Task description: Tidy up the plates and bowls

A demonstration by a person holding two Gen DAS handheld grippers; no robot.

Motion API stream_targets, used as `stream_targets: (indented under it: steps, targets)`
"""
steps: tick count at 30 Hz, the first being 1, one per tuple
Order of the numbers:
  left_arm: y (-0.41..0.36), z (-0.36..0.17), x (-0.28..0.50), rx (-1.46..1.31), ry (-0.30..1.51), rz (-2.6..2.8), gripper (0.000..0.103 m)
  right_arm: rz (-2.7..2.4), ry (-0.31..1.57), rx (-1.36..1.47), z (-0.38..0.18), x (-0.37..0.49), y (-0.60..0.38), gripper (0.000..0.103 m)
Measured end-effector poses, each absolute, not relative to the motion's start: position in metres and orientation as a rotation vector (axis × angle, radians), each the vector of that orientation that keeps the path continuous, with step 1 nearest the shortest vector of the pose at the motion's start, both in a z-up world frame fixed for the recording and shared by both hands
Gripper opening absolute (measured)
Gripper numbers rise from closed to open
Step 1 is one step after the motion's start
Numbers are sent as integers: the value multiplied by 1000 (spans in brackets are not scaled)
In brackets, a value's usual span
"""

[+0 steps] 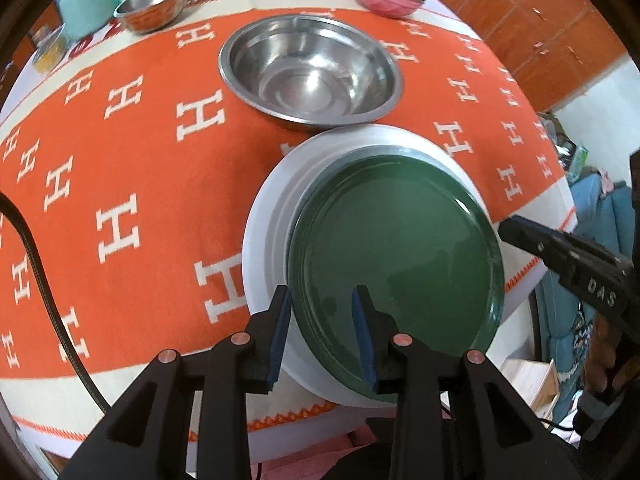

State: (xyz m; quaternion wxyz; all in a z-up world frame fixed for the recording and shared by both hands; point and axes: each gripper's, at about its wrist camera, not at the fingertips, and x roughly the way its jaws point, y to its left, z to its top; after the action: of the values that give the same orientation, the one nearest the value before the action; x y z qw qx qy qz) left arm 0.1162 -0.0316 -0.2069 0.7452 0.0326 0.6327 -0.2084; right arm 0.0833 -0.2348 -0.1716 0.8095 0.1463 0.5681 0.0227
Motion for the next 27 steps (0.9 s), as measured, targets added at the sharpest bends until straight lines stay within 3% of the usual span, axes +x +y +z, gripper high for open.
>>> stream_targets:
  steps: [7, 9, 11, 19, 24, 27]
  targets:
    - [-21, -183, 119, 98, 1312, -543, 33, 1, 1139, 339, -164, 83, -223, 17]
    - [-17, -177, 120, 98, 1298, -551, 36, -5, 1126, 345, -162, 82, -219, 17]
    - [-14, -171, 121, 97, 1280, -554, 47, -9, 1113, 343, -161, 82, -215, 17]
    - [-6, -152, 131, 74, 1209, -539, 57, -18, 1036, 330, -147, 79, -209, 17]
    - [-5, -141, 138, 72, 1168, -503, 70, -18, 979, 334, -136, 83, -214, 18]
    - [-8, -135, 142, 83, 1150, -487, 73, -14, 958, 349, -132, 87, -220, 26]
